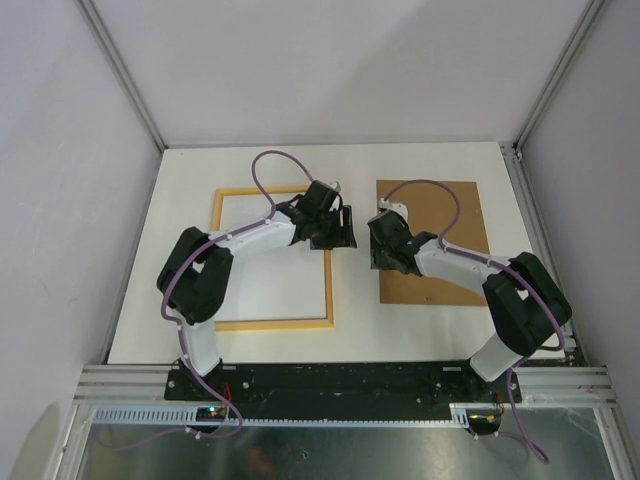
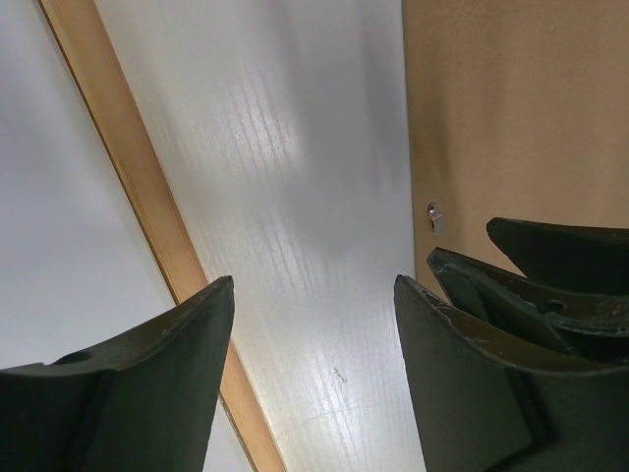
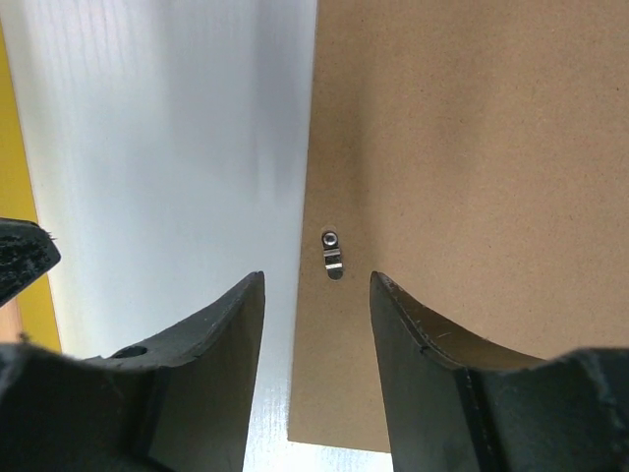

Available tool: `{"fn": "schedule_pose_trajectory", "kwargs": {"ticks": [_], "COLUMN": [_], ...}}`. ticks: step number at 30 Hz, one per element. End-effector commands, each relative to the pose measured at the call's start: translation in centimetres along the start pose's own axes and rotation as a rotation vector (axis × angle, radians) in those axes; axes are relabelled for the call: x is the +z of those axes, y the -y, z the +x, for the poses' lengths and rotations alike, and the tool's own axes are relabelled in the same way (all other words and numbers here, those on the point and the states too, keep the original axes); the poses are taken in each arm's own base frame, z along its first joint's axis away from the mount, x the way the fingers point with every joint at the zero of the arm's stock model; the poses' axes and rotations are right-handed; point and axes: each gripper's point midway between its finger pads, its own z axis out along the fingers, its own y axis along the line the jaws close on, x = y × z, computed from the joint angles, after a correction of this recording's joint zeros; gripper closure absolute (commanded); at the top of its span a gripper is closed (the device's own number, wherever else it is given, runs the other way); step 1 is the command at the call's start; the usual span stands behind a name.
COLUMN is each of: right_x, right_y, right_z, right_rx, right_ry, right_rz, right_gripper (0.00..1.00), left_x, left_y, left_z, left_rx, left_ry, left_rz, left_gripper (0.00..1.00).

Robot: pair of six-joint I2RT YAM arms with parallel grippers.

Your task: Put the photo into the frame

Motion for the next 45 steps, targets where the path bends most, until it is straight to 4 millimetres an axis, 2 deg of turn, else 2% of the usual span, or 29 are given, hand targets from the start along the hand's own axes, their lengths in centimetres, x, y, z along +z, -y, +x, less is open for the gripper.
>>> {"fn": "schedule_pose_trajectory", "kwargs": {"ticks": [1,7,14,23,29,35,40,45], "right_x": [-0.1,0.3,1.6,2.6,2.7,2.7,2.4,2.6], "right_y": [-0.3,-0.6,-0.6,0.3,0.8,0.9,1.5,1.2], "right_z": [-1.2,-0.7,-0.1,1.1,1.7,1.8,1.3,1.5], "right_rx": [-0.02,-0.017,-0.019,-0.001,0.005,0.006,-0.011,-0.038], "right_ry": [0.054,0.034,0.015,-0.01,-0.019,-0.016,0.017,0.016], "right_rz": [-0.008,-0.021,-0.019,-0.015,-0.013,0.002,0.057,0.071], "right_gripper": [0.48,0.5,0.6,0.66,0.67,0.73,0.73,0.74], "left_x": [-2.0,-1.8,-1.7,-1.5,-1.4,-1.3,-1.2,-1.2], "left_y": [1.2,1.1,0.9,0.6,0.7,0.7,0.6,0.6], "left_z": [-1.6,-1.6,-1.5,-1.3,-1.3,-1.3,-1.2,-1.3], "left_rx": [0.022,0.018,0.016,0.014,0.014,0.013,0.011,0.01], "left_ry": [0.061,0.057,0.056,0.05,0.047,0.046,0.043,0.045], "left_rz": [0.048,0.045,0.039,0.034,0.035,0.036,0.034,0.034], "left_gripper": [0.28,0.29,0.29,0.29,0.29,0.29,0.29,0.29]}}
